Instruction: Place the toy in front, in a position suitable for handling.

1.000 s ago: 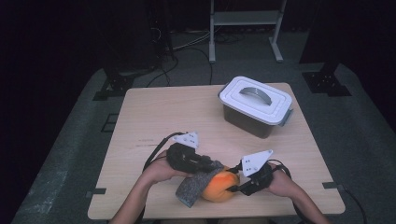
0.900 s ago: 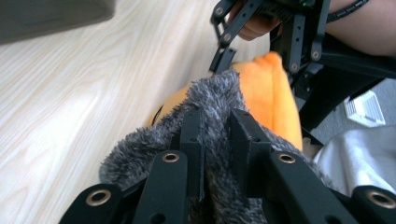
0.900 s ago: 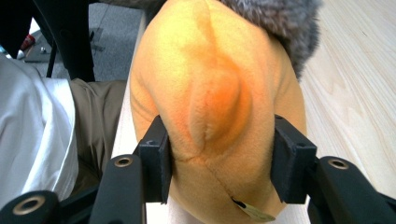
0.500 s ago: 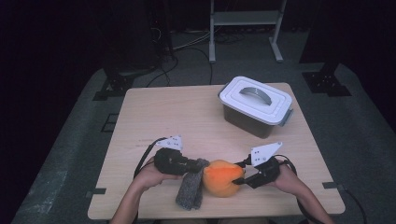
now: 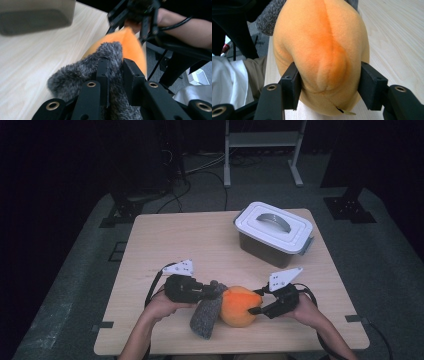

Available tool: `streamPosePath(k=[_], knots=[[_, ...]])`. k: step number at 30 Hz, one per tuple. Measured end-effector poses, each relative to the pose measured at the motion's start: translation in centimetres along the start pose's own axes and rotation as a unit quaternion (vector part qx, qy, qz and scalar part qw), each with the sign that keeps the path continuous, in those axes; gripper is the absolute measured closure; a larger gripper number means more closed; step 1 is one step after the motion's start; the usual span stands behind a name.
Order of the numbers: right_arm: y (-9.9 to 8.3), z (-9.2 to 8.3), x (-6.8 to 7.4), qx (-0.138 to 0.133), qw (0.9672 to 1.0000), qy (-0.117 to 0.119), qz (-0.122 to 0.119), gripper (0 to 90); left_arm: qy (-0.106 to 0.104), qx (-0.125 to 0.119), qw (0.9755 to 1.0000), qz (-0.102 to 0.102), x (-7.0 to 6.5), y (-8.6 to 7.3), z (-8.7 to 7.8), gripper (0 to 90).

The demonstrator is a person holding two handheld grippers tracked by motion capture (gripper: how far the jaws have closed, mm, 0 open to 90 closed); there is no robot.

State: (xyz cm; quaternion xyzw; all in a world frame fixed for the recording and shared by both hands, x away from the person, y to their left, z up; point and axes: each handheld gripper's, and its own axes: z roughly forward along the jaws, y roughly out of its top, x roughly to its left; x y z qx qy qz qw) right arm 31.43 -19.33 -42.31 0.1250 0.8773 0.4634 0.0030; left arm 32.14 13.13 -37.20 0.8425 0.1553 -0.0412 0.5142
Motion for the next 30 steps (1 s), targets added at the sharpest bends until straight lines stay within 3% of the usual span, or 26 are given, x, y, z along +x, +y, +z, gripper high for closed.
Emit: streamPosePath(k=[5, 9, 13, 15, 19, 23, 26, 30], knots=[[0.2, 0.5, 0.2, 0.005, 1.0, -0.007, -0.003, 42.1, -0.012, -0.01, 0.9998, 0.015, -0.5, 1.0, 0.1, 76.4], [0.2, 0.6, 0.2, 0.006, 0.9999, -0.008, -0.002, 42.2, -0.006, -0.009, 0.9998, 0.015, -0.3, 0.8, 0.2, 78.0], [0.2, 0.6, 0.1, 0.005, 0.9999, -0.009, -0.001, 42.2, 0.004, 0.006, 1.0, -0.001, 0.3, 0.0, 0.7, 78.9], [0.2, 0.6, 0.2, 0.007, 0.9999, -0.009, -0.002, 42.1, 0.0, 0.001, 0.9999, -0.017, 0.6, -0.5, 1.0, 77.1], [0.2, 0.7, 0.3, 0.009, 0.9999, -0.01, -0.004, 41.7, 0.002, -0.003, 0.9997, -0.025, 0.9, -1.0, 1.4, 72.9], [0.2, 0.8, 0.4, 0.015, 0.9998, -0.01, -0.01, 41.4, -0.016, -0.007, 0.999, -0.042, 1.3, -1.6, 1.8, 66.1], [0.2, 0.8, 0.4, 0.015, 0.9998, -0.011, -0.012, 41.3, -0.013, -0.009, 0.9991, -0.038, 1.3, -1.7, 1.9, 71.2], [0.2, 0.8, 0.4, 0.014, 0.9998, -0.012, -0.012, 41.0, 0.004, -0.001, 0.9999, -0.014, 1.1, -1.5, 1.7, 80.0]])
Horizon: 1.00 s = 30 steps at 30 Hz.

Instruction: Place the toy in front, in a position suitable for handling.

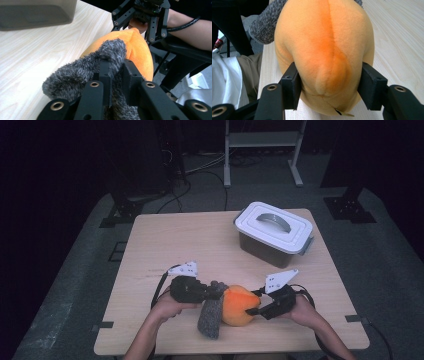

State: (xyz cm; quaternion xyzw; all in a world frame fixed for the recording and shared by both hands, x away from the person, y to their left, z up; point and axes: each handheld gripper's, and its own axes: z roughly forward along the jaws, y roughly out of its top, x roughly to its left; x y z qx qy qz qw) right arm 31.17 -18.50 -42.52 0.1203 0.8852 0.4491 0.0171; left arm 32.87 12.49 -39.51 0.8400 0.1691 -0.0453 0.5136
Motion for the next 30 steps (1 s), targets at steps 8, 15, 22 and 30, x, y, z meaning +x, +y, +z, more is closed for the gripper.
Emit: streamPosePath(k=[8, 15, 22, 30], knots=[[0.0, -0.1, 0.0, -0.006, 1.0, -0.003, 0.0, 40.7, 0.03, -0.004, 0.9995, 0.002, 0.2, -0.3, -3.0, 80.8], [0.0, -0.1, -0.1, -0.006, 1.0, -0.003, 0.003, 40.6, 0.079, -0.024, 0.9966, -0.01, 0.1, -1.8, -8.6, 80.5], [0.0, -0.1, 0.0, -0.006, 1.0, -0.004, 0.003, 40.6, 0.146, -0.025, 0.9885, -0.029, -0.2, -3.9, -14.8, 80.3], [0.0, -0.1, 0.0, -0.007, 1.0, -0.004, 0.004, 40.6, 0.219, 0.012, 0.9747, -0.044, -0.4, -5.5, -19.5, 79.6]])
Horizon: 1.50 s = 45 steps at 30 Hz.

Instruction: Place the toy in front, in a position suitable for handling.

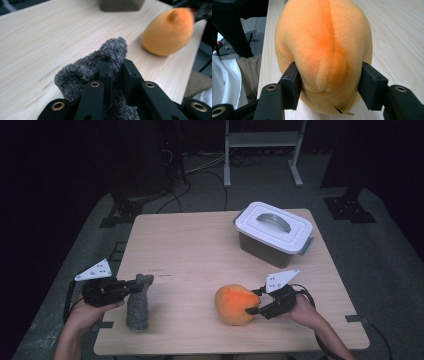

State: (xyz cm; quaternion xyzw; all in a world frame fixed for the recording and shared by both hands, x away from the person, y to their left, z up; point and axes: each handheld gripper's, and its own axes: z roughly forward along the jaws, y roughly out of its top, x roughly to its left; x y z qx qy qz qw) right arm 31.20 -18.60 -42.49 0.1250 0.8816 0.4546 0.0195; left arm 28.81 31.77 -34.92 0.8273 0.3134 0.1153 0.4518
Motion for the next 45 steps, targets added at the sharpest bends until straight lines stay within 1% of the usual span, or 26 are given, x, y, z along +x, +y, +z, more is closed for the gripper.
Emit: streamPosePath(k=[1, 2, 3, 4, 8, 11, 14, 16, 17, 21, 23, 25, 28, 33, 36, 38, 43, 45], knots=[[0.0, 0.0, 0.0, 0.0, 1.0, 0.0, 0.0, 40.6, 0.003, 0.002, 1.0, -0.005, 0.2, -0.3, 0.0, 79.3], [0.0, 0.0, 0.0, 0.0, 1.0, 0.0, 0.0, 40.6, 0.003, 0.002, 1.0, -0.005, 0.2, -0.3, 0.0, 79.2], [0.0, 0.0, 0.0, 0.0, 1.0, 0.0, -0.001, 40.6, 0.006, 0.011, 0.9999, -0.012, 0.5, -1.1, 0.6, 79.2], [0.0, 0.0, 0.0, 0.0, 1.0, 0.0, 0.0, 40.6, 0.004, 0.015, 0.9998, -0.014, 0.6, -1.5, 1.2, 79.2], [0.0, 0.0, 0.1, -0.001, 1.0, 0.0, 0.0, 40.7, -0.01, 0.032, 0.9991, -0.028, 0.8, -2.7, 4.1, 78.4], [-0.1, 0.0, 0.1, -0.001, 1.0, 0.0, 0.001, 40.7, -0.026, 0.037, 0.9984, -0.033, 0.7, -3.0, 6.4, 77.7], [-0.1, 0.0, 0.1, -0.002, 1.0, 0.0, 0.002, 40.7, -0.032, 0.047, 0.9978, -0.035, 0.6, -3.2, 8.3, 75.8], [-0.1, 0.0, 0.1, -0.002, 1.0, 0.0, 0.001, 40.7, -0.031, 0.05, 0.9976, -0.036, 0.6, -3.4, 9.2, 73.9], [-0.2, 0.0, 0.1, -0.003, 1.0, 0.0, 0.001, 40.7, -0.032, 0.049, 0.9975, -0.039, 0.5, -3.5, 9.5, 72.7], [-0.2, 0.0, 0.2, -0.003, 1.0, 0.0, 0.002, 40.7, -0.032, 0.037, 0.9977, -0.046, 0.3, -3.9, 9.9, 65.4], [-0.3, 0.0, 0.2, -0.004, 1.0, 0.0, 0.002, 40.7, -0.035, 0.035, 0.9976, -0.049, 0.1, -4.0, 10.0, 61.7], [-0.2, 0.0, 0.2, -0.003, 1.0, 0.0, 0.001, 40.7, -0.035, 0.036, 0.9976, -0.049, 0.0, -4.1, 10.1, 60.7], [-0.2, 0.0, 0.2, -0.005, 1.0, 0.0, 0.001, 40.8, -0.036, 0.031, 0.9975, -0.053, -0.2, -4.3, 10.2, 57.5], [-0.1, 0.1, 0.3, -0.007, 1.0, 0.001, 0.001, 43.2, -0.038, 0.031, 0.9976, -0.049, -0.5, -4.4, 10.3, 53.5], [-0.1, 0.1, 0.4, -0.011, 0.9999, -0.002, -0.004, 47.7, -0.038, 0.024, 0.9979, -0.047, -0.7, -4.3, 10.2, 52.1], [-0.1, 0.0, 0.5, -0.013, 0.9999, -0.002, -0.003, 50.3, -0.04, 0.017, 0.998, -0.045, -0.9, -4.2, 10.1, 51.0], [0.0, -0.2, 0.4, -0.015, 0.9999, 0.0, 0.004, 52.6, -0.046, 0.004, 0.998, -0.043, -1.1, -4.0, 10.0, 48.5], [0.0, -0.4, 0.4, -0.013, 0.9999, -0.001, 0.005, 52.9, -0.049, 0.003, 0.9979, -0.041, -1.2, -3.9, 10.0, 47.5]])
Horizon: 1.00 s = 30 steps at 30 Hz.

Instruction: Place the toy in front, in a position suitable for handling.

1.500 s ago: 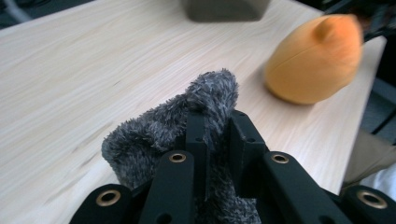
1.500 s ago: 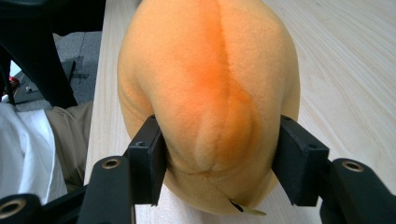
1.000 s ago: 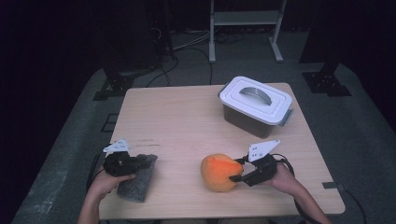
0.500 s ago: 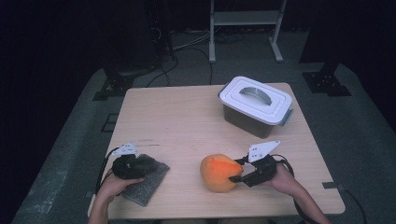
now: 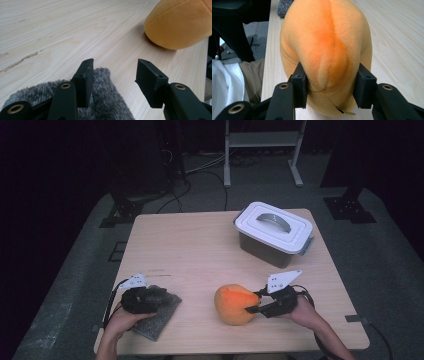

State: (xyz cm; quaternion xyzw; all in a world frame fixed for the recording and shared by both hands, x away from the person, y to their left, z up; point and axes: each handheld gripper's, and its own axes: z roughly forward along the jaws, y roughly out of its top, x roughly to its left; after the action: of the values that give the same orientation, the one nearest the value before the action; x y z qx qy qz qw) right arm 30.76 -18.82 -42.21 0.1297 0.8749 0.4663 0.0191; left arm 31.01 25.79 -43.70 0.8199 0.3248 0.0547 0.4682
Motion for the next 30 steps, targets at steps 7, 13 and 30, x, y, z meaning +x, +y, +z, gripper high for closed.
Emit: streamPosePath(k=[7, 13, 30], knots=[[-0.4, -1.4, -0.3, 0.004, 0.9998, -0.017, 0.006, 53.3, -0.005, -0.003, 0.9999, 0.008, -0.5, 0.2, 0.3, 44.3], [-1.5, -3.4, -0.6, 0.006, 0.999, -0.04, 0.019, 53.3, -0.001, -0.005, 0.9998, 0.017, -0.8, 0.4, 0.5, 41.1], [-1.3, -5.0, -3.1, 0.024, 0.987, -0.14, 0.075, 52.6, 0.0, -0.014, 0.9996, 0.026, -1.0, 0.6, 0.8, 34.8]])
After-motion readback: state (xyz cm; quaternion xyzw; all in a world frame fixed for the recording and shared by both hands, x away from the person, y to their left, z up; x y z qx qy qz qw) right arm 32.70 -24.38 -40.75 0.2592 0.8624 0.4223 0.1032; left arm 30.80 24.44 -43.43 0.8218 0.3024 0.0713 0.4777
